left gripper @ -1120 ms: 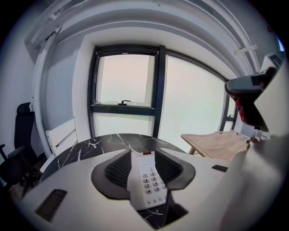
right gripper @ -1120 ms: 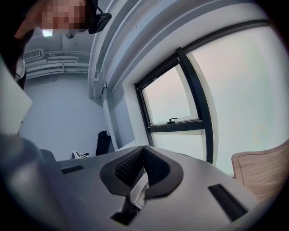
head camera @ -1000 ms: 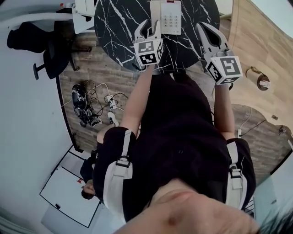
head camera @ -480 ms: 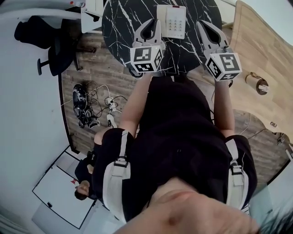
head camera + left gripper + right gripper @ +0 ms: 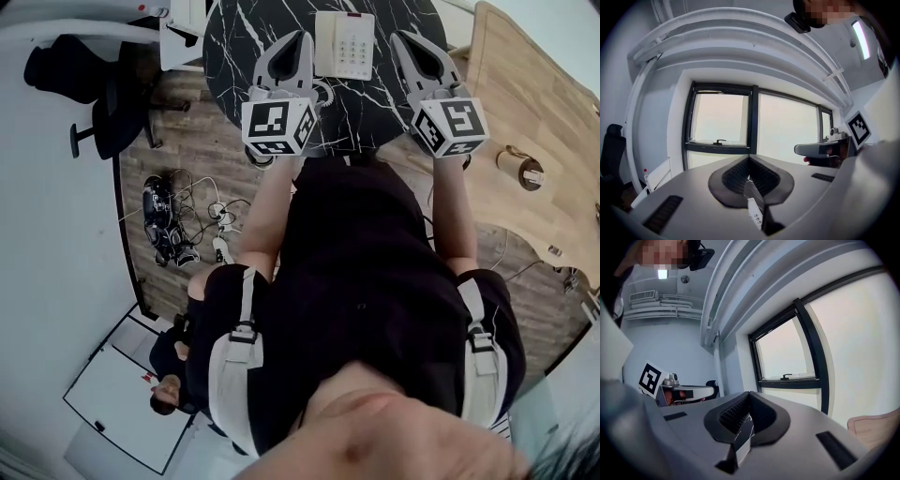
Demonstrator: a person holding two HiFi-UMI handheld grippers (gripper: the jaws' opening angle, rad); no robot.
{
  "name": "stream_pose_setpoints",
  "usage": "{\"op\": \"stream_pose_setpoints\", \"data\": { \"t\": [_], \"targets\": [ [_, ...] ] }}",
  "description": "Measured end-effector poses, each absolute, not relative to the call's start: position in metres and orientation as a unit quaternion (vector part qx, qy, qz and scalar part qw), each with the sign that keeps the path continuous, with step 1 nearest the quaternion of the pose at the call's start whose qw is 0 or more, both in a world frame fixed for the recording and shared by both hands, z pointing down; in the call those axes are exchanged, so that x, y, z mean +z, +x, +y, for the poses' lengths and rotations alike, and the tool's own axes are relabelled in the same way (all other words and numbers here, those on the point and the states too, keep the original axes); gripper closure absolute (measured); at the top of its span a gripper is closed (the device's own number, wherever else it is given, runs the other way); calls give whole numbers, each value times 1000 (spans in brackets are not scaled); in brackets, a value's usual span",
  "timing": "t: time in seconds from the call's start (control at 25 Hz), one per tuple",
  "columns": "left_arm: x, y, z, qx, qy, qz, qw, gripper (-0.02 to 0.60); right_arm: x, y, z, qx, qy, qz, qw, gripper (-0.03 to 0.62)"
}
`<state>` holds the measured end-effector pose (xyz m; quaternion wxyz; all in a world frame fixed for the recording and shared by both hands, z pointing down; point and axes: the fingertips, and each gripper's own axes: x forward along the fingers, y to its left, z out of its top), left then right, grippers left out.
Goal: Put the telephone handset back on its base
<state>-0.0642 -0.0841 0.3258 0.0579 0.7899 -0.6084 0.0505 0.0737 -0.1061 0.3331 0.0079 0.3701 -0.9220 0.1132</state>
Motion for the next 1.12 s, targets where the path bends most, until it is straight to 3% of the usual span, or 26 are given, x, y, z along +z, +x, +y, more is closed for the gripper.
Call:
{"op": "stream_pose_setpoints", "data": {
  "t": [1.12],
  "targets": [
    [332, -65, -83, 54, 795, -601, 67, 566, 335, 72, -102, 105, 368, -923, 21, 565]
  ]
}}
